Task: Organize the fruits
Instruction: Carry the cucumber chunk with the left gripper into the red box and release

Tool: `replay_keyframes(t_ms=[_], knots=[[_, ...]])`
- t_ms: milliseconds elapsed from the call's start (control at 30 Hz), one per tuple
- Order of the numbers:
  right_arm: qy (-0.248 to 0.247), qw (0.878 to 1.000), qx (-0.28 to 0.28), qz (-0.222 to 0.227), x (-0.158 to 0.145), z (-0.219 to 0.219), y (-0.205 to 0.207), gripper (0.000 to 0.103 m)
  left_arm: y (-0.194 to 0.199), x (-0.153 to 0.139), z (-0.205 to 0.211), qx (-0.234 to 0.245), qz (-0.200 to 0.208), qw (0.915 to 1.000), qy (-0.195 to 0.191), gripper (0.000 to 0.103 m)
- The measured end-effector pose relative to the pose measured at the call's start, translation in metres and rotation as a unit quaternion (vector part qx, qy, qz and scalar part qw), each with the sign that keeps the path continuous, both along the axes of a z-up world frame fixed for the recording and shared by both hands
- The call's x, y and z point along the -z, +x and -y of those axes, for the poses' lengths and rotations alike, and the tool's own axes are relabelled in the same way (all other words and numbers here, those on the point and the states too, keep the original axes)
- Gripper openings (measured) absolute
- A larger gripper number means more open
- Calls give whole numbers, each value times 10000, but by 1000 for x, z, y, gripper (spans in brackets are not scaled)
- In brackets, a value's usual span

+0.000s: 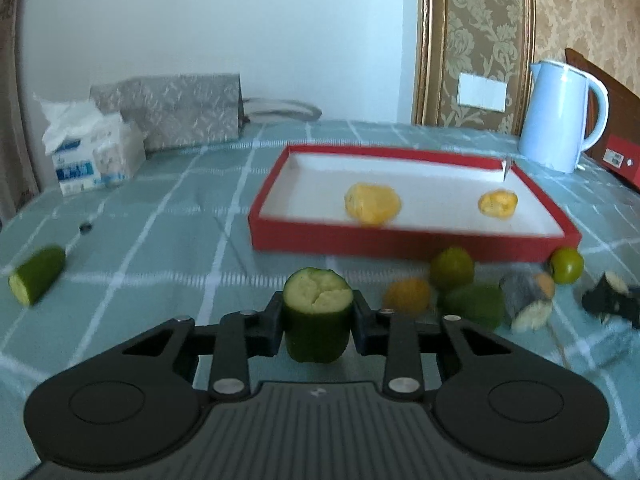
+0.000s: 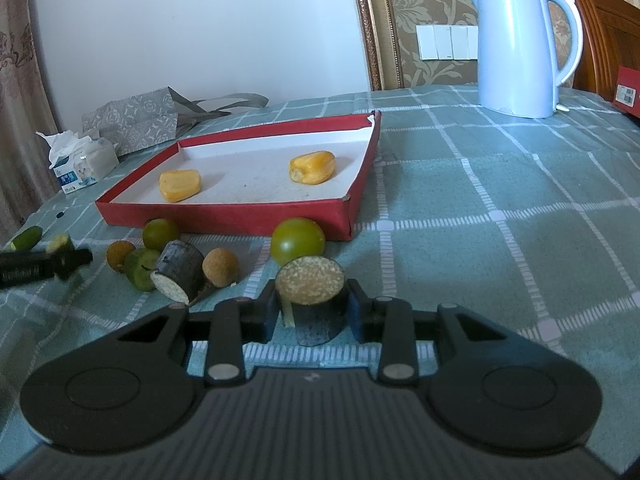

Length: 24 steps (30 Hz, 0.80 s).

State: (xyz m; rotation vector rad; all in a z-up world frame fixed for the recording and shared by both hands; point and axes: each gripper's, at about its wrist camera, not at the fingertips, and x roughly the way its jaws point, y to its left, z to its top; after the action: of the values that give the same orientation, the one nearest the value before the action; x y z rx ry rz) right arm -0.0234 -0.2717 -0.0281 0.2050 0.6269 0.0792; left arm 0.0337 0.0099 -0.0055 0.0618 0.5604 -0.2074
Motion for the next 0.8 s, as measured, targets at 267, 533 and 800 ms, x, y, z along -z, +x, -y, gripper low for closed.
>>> replay_keyframes(t_ms=[267, 533, 800], knots=[[-70, 10000, -20, -3, 0, -2, 1, 35, 50, -35, 23, 164, 278, 9995, -35, 32], [-99, 9999, -52, -4, -1, -3, 1, 37, 127, -22, 37, -155, -134, 9998, -20, 32], [-155, 9999, -66, -9, -1, -4, 2, 37, 134, -13, 39, -361, 55, 9990, 257, 77]])
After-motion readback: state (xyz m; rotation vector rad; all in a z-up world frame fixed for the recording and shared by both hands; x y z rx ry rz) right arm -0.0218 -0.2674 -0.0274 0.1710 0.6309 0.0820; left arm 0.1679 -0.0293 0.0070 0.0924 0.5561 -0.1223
